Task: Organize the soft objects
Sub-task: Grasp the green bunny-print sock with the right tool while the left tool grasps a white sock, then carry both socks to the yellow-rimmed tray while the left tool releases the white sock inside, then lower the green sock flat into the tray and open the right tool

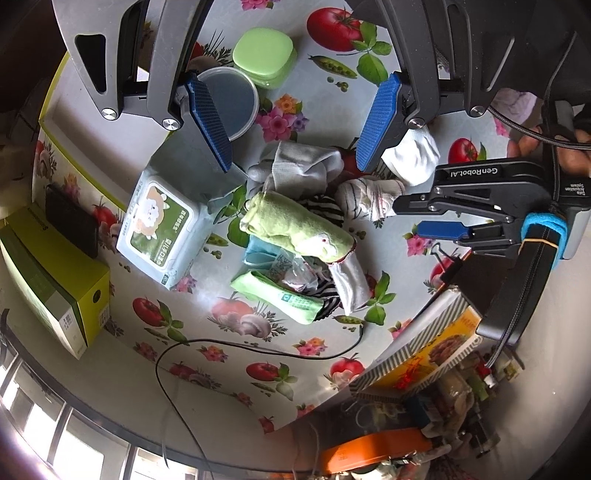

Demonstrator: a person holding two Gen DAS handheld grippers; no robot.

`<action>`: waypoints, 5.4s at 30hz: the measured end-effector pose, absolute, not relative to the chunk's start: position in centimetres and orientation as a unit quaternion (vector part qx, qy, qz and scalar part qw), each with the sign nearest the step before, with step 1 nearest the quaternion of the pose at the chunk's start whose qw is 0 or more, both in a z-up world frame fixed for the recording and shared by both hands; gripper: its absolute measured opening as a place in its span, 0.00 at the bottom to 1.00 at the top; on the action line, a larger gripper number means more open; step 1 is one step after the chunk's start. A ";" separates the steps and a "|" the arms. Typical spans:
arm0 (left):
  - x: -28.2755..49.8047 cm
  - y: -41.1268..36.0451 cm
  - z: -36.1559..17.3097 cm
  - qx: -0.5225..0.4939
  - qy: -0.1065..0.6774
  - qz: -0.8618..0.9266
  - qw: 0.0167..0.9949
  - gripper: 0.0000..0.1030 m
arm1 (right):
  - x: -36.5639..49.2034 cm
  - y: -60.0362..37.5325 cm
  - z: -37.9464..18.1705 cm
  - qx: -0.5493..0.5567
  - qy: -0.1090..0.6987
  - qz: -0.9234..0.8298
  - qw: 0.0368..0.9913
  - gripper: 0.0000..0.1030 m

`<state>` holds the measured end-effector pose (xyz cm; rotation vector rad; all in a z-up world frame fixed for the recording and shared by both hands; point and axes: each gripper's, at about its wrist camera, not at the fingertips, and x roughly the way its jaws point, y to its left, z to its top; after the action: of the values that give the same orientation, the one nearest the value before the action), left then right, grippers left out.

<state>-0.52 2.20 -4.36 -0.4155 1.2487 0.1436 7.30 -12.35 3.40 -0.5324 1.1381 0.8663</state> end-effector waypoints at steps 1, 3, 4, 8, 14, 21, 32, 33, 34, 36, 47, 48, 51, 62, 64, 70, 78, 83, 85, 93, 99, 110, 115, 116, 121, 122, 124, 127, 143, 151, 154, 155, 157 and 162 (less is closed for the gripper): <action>-0.5 2.3 -4.6 -0.192 0.582 0.065 0.788 0.44 | 7.5 -12.1 3.2 -0.244 0.515 0.394 0.721 0.68; -0.4 2.3 -5.0 -0.191 0.585 0.059 0.786 0.44 | 7.9 -11.3 2.8 -0.253 0.512 0.400 0.717 0.68; -0.3 2.3 -5.1 -0.191 0.586 0.055 0.785 0.44 | 8.1 -11.0 2.6 -0.258 0.511 0.403 0.714 0.68; -0.2 2.8 -5.5 -0.200 0.588 0.052 0.782 0.44 | 9.0 -9.3 1.2 -0.286 0.504 0.415 0.702 0.68; -1.1 3.9 -5.9 -0.223 0.586 0.062 0.776 0.44 | 10.1 -6.9 -1.4 -0.325 0.500 0.438 0.672 0.68; -2.8 5.3 -6.5 -0.252 0.590 0.078 0.763 0.44 | 11.1 -5.1 -4.4 -0.364 0.512 0.453 0.633 0.60; -5.5 4.4 -6.1 -0.294 0.593 0.085 0.745 0.44 | 11.9 -5.6 -2.6 -0.321 0.514 0.478 0.636 0.18; -5.6 4.1 -6.0 -0.294 0.595 0.084 0.743 0.44 | 11.9 -5.8 -2.1 -0.316 0.512 0.477 0.640 0.18; -5.7 3.7 -5.9 -0.295 0.596 0.082 0.743 0.44 | 11.9 -6.1 -1.7 -0.309 0.511 0.476 0.646 0.18; -5.8 3.0 -5.9 -0.301 0.600 0.076 0.737 0.44 | 12.0 -6.9 -0.6 -0.291 0.509 0.477 0.655 0.16; -5.7 0.4 -8.0 -0.321 0.634 0.064 0.701 0.51 | 11.1 -10.7 2.0 -0.229 0.510 0.468 0.684 0.15; -5.4 0.2 -8.3 -0.317 0.635 0.066 0.701 0.51 | 11.0 -10.9 2.1 -0.226 0.511 0.466 0.686 0.15; -4.4 -0.6 -8.9 -0.303 0.639 0.064 0.704 0.51 | 11.0 -11.6 2.5 -0.217 0.512 0.462 0.691 0.15; -3.3 -0.9 -5.8 -0.288 0.612 0.024 0.736 0.20 | 11.7 -14.0 4.5 -0.179 0.506 0.445 0.717 0.15; -2.7 -0.8 -4.1 -0.277 0.598 0.020 0.752 0.20 | 12.0 -14.7 4.8 -0.167 0.506 0.440 0.723 0.15; 0.5 -0.6 -0.6 -0.260 0.568 0.004 0.781 0.20 | 13.3 -17.4 5.8 -0.129 0.506 0.411 0.747 0.15; 5.6 -2.7 1.9 -0.227 0.551 -0.042 0.802 0.20 | 15.5 -23.0 6.0 -0.082 0.513 0.347 0.781 0.15; 8.6 -5.4 3.2 -0.201 0.546 -0.074 0.810 0.20 | 17.0 -26.7 5.6 -0.055 0.519 0.304 0.797 0.15; 9.7 -6.7 3.7 -0.191 0.545 -0.087 0.812 0.20 | 17.6 -28.1 5.3 -0.045 0.522 0.288 0.802 0.15; 14.8 -12.8 3.5 -0.137 0.561 -0.141 0.804 0.21 | 18.8 -32.5 3.2 0.000 0.539 0.242 0.807 0.15; 18.4 -17.0 1.6 -0.103 0.581 -0.169 0.789 0.21 | 19.0 -34.5 1.7 0.020 0.549 0.225 0.805 0.15; 23.1 -20.7 -2.8 -0.071 0.615 -0.163 0.768 0.22 | 19.8 -36.8 -1.4 0.049 0.572 0.199 0.794 0.15; 24.5 -20.5 -3.9 -0.082 0.619 -0.150 0.766 0.30 | 19.9 -36.9 -2.0 0.049 0.578 0.199 0.790 0.15; 24.5 -20.4 -3.9 -0.084 0.617 -0.149 0.768 0.33 | 19.9 -36.8 -2.0 0.048 0.578 0.200 0.790 0.15; 24.7 -19.6 -3.1 -0.104 0.606 -0.143 0.776 0.40 | 19.9 -36.7 -2.0 0.040 0.578 0.206 0.788 0.15; 24.7 -19.3 -2.8 -0.106 0.604 -0.142 0.777 0.40 | 19.8 -36.6 -1.9 0.036 0.578 0.211 0.787 0.15; 24.5 -18.8 -2.2 -0.111 0.599 -0.140 0.781 0.40 | 19.6 -36.3 -1.8 0.019 0.577 0.226 0.785 0.15; 23.8 -17.8 -1.0 -0.120 0.591 -0.137 0.786 0.40 | 19.1 -35.5 -1.6 -0.015 0.575 0.262 0.775 0.15; 18.1 -11.9 2.1 -0.159 0.571 -0.097 0.800 0.41 | 16.3 -29.6 -2.2 -0.215 0.545 0.443 0.678 0.15; 15.9 -10.4 2.7 -0.167 0.565 -0.085 0.803 0.41 | 17.2 -28.9 -2.8 -0.212 0.554 0.424 0.685 0.16; 15.2 -9.9 3.0 -0.171 0.562 -0.082 0.805 0.41 | 17.2 -30.3 -2.0 -0.177 0.565 0.388 0.706 0.28; 14.9 -9.7 3.1 -0.173 0.561 -0.081 0.806 0.41 | 17.0 -30.8 -1.7 -0.167 0.566 0.373 0.716 0.44; 14.4 -9.3 3.1 -0.177 0.559 -0.079 0.806 0.41 | 16.2 -31.7 -1.4 -0.152 0.565 0.354 0.730 0.58; 13.6 -8.8 2.7 -0.185 0.563 -0.076 0.801 0.41 | 14.1 -31.2 -3.6 -0.223 0.586 0.324 0.709 0.59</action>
<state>13.59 -8.76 2.71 -0.3976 1.2080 -0.1638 14.12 -31.19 -3.59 -0.4951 1.3014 0.7184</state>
